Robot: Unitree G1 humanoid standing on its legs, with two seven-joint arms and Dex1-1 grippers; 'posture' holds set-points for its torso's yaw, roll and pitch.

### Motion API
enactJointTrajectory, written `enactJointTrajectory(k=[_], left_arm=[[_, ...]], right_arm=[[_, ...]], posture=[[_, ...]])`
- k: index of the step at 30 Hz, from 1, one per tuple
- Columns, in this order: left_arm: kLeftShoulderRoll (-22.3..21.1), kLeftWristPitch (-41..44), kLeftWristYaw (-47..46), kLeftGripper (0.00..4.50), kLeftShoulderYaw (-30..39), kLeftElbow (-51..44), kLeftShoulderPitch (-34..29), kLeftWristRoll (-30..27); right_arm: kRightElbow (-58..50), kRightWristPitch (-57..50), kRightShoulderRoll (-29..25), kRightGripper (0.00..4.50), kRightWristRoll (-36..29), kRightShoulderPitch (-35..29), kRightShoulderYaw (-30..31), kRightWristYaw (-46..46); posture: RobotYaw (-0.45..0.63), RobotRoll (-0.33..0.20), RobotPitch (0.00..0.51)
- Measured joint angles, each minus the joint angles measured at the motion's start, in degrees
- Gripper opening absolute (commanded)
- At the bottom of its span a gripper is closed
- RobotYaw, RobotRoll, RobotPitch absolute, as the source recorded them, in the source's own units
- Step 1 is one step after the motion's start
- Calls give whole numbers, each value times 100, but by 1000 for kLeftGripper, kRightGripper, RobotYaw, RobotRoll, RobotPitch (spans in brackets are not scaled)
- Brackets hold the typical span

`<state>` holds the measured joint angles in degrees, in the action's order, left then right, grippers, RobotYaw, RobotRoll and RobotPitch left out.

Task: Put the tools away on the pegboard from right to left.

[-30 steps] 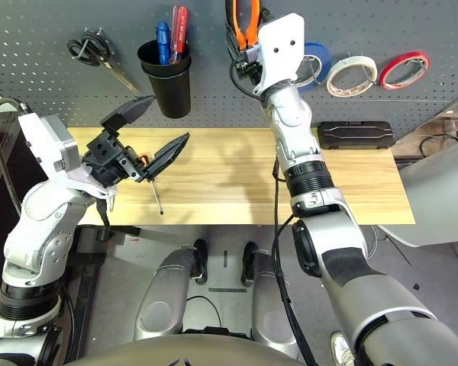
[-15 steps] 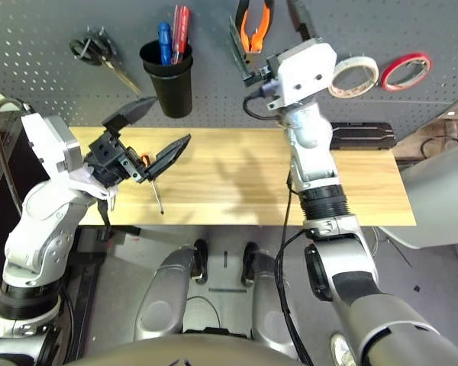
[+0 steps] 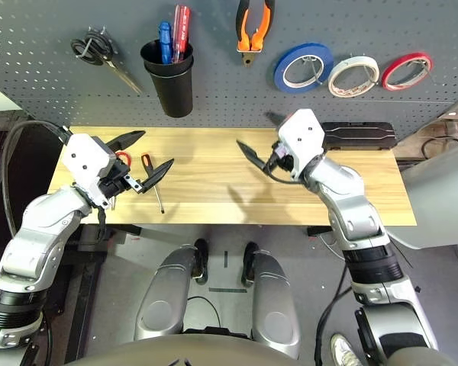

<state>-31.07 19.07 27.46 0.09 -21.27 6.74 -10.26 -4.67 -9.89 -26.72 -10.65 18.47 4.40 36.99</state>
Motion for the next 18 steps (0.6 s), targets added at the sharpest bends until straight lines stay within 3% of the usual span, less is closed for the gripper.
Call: enactJointTrajectory(k=[9,18], left_arm=[[646,848,-888,4500,-279,452,1,655],[1158,1854,-1344,4500,-380,1286,711,862]], right_arm=[[-11,-383,-557,4464,3,-563,481,1086],[59,-459,-612,4464,106,-657,682,1380]], posture=[[179,0,338],[164,0,351]])
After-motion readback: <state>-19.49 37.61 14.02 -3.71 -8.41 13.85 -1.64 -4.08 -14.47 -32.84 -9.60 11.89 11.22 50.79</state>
